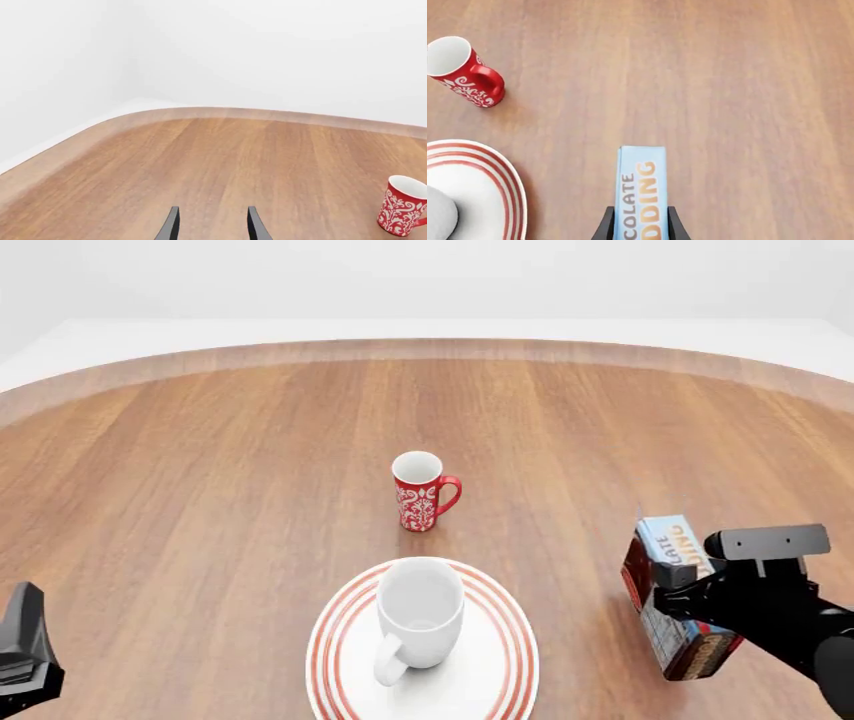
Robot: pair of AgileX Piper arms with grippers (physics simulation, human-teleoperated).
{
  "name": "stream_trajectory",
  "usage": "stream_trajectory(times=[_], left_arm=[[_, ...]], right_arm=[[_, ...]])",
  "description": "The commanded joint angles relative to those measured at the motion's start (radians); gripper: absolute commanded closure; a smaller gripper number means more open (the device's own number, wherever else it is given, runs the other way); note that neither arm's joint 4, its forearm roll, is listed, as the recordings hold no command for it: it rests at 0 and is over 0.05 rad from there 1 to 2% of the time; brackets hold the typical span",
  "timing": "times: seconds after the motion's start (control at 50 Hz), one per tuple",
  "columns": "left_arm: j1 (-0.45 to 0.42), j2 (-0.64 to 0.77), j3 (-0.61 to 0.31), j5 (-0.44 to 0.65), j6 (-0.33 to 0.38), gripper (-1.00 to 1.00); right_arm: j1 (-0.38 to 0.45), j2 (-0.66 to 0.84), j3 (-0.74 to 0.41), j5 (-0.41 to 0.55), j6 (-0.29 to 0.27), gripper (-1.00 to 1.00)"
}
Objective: Pick up the white mug and put it on the plate, and put the chocolate pudding to the right of the plate.
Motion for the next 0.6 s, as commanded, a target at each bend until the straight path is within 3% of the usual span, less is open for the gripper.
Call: stream_trajectory(times=[0.02, 0.6], left_arm=[[0.001, 0.000, 0.000, 0.001, 0.000, -1.00], [0.002, 0.000, 0.000, 0.002, -0.001, -1.00]], right_arm=[[-0.010, 0.041, 0.017, -0.044, 0.011, 1.00], [-0.031, 0.111, 0.041, -0.106, -0.001, 1.00]])
